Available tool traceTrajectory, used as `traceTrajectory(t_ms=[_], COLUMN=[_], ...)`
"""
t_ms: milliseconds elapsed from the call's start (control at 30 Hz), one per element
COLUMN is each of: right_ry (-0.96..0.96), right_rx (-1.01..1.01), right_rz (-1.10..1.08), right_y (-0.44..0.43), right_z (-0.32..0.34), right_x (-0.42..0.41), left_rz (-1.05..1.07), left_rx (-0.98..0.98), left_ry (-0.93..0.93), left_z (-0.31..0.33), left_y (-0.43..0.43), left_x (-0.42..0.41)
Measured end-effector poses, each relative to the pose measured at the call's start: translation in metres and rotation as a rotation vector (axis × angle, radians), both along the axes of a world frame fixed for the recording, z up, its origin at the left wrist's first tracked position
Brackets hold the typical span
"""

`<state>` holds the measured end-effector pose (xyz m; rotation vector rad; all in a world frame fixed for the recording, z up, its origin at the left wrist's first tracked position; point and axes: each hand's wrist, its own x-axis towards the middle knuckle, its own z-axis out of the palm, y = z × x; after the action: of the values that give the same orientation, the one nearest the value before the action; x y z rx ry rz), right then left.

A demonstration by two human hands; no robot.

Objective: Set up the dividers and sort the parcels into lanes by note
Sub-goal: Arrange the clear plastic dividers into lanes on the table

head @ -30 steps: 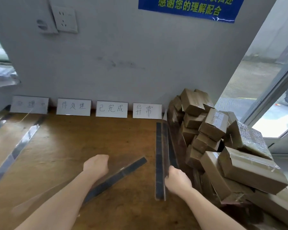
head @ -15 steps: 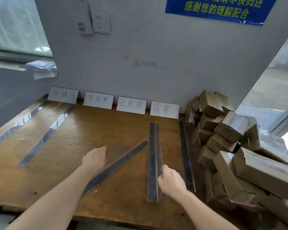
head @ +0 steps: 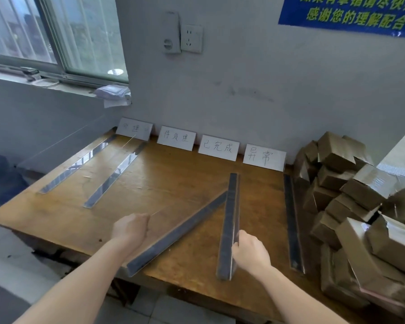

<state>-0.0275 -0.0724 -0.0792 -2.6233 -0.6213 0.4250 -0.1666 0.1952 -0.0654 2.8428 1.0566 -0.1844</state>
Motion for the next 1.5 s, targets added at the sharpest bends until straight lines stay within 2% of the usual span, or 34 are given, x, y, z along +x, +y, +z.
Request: traceTrajectory(t_ms=[133, 400, 567, 767, 1133, 1500], right_ry=[-0.027, -0.072, -0.111, -0.112, -0.128, -0.132], right_rx=[-0.001, -0.043, -0.107, -0.129, -0.149, -0.159], right_rz=[-0.033, -0.138, -0.221, -0.289, -0.347, -0.325], right_y=[0.019, 0.060, 0.078, 0.098, 0.097, 0.087], right_z=[0.003, 0.004, 0.003, 0.005, 0.005, 0.007], right_x=[0.000, 0.000, 0.002, 0.006, 0.021, 0.034], left_rz=[-0.010, 0.102, -0.069, -0.142, -0.077, -0.077], left_rx=[0.001, -0.148, -0.221, -0.220, -0.294, -0.307], left_ry=[-0.088, -0.100, 0.077, -0.026, -0.089, -0.073], left_z=[0.006, 0.013, 0.011, 0.005, -0.001, 0.006], left_y=[0.009, 0.064, 0.084, 0.099, 0.108, 0.098], left_x=[0.006, 0.035, 0.053, 0.073, 0.096, 0.108])
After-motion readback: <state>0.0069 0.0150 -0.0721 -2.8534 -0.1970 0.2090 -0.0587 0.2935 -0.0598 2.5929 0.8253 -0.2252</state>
